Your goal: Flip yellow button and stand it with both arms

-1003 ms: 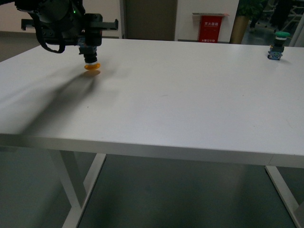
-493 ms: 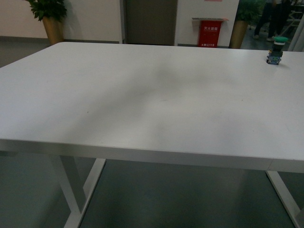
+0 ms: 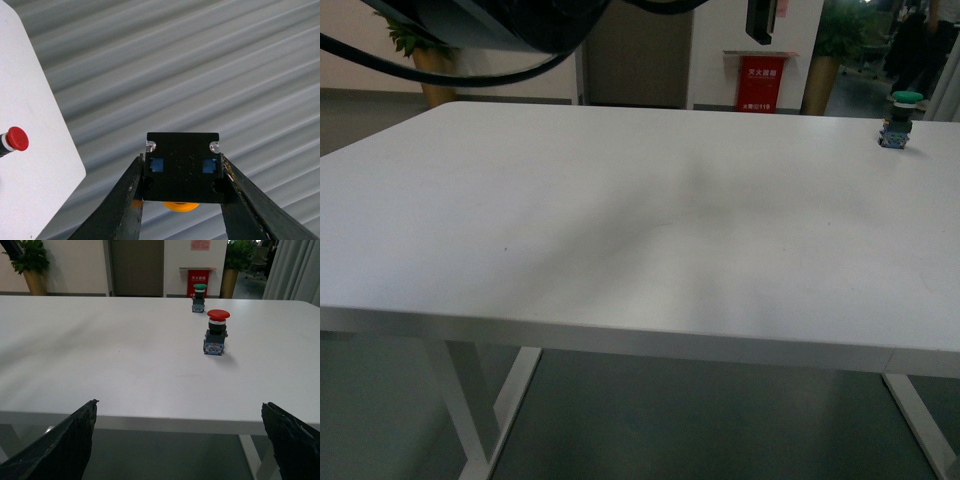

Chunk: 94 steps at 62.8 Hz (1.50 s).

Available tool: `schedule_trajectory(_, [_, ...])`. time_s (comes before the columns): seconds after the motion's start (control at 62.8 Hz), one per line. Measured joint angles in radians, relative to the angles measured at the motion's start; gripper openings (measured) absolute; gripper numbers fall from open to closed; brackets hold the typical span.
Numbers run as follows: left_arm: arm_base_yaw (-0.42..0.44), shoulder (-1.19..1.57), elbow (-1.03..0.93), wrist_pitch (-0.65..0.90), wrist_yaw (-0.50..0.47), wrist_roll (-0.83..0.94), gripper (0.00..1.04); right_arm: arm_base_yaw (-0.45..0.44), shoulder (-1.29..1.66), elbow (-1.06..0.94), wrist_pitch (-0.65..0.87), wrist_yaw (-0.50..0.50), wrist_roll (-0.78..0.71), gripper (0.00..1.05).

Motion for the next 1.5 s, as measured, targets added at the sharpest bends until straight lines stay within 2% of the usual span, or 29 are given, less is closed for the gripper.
schedule_trajectory(0.08, [0.0, 0.016, 0.0, 0.016, 0.006, -0.027, 0.37, 0.0, 0.0, 0.0, 0.0, 0.001, 0.0, 0.98])
schedule_trajectory(0.143, [0.001, 0.031, 0.007, 0.008, 0.014, -0.034, 0.37, 0.048, 0.098, 0.07, -0.148, 0.124, -0.081, 0.98])
schedule_trajectory(0.175, [0.003, 0.039, 0.014, 0.006, 0.013, -0.039, 0.37, 0.071, 0.183, 0.111, -0.175, 0.153, -0.113, 0.98])
schedule_trajectory(0.223, [0.005, 0.051, 0.026, 0.004, 0.014, -0.047, 0.37, 0.086, 0.304, 0.169, -0.158, 0.138, -0.13, 0.98])
schedule_trajectory(0.334, [0.005, 0.087, 0.069, -0.024, 0.018, -0.051, 0.37, 0.062, 0.609, 0.4, -0.087, 0.006, -0.069, 0.98])
schedule_trajectory(0.446, [0.005, 0.096, 0.08, -0.033, 0.021, -0.047, 0.37, 0.002, 0.827, 0.644, -0.079, -0.149, 0.101, 0.98])
schedule_trajectory(0.589, [0.005, 0.096, 0.086, -0.039, 0.02, -0.037, 0.37, -0.072, 1.048, 0.932, -0.067, -0.368, 0.457, 0.98])
schedule_trajectory(0.668, [0.005, 0.096, 0.086, -0.039, 0.019, -0.034, 0.37, -0.092, 1.116, 1.02, -0.024, -0.461, 0.683, 0.98])
schedule_trajectory(0.764, [0.007, 0.096, 0.089, -0.046, 0.017, -0.031, 0.37, -0.085, 1.154, 1.032, 0.05, -0.502, 0.93, 0.98])
schedule_trajectory(0.844, [0.009, 0.098, 0.102, -0.05, 0.016, -0.031, 0.37, -0.066, 1.178, 1.018, 0.073, -0.505, 1.09, 0.98])
schedule_trajectory(0.955, [0.009, 0.102, 0.132, -0.069, 0.014, -0.023, 0.37, -0.025, 1.209, 0.959, 0.126, -0.479, 1.21, 0.98])
schedule_trajectory(1.082, [0.009, 0.109, 0.143, -0.073, 0.006, -0.023, 0.37, 0.04, 1.234, 0.903, 0.239, -0.378, 1.296, 0.98])
schedule_trajectory(1.321, [0.005, 0.114, 0.131, -0.061, -0.008, -0.024, 0.37, 0.104, 1.32, 0.902, 0.398, -0.233, 1.388, 0.98])
schedule_trajectory(1.496, [-0.003, 0.114, 0.117, -0.061, -0.009, -0.023, 0.37, 0.132, 1.386, 0.937, 0.441, -0.179, 1.411, 0.98])
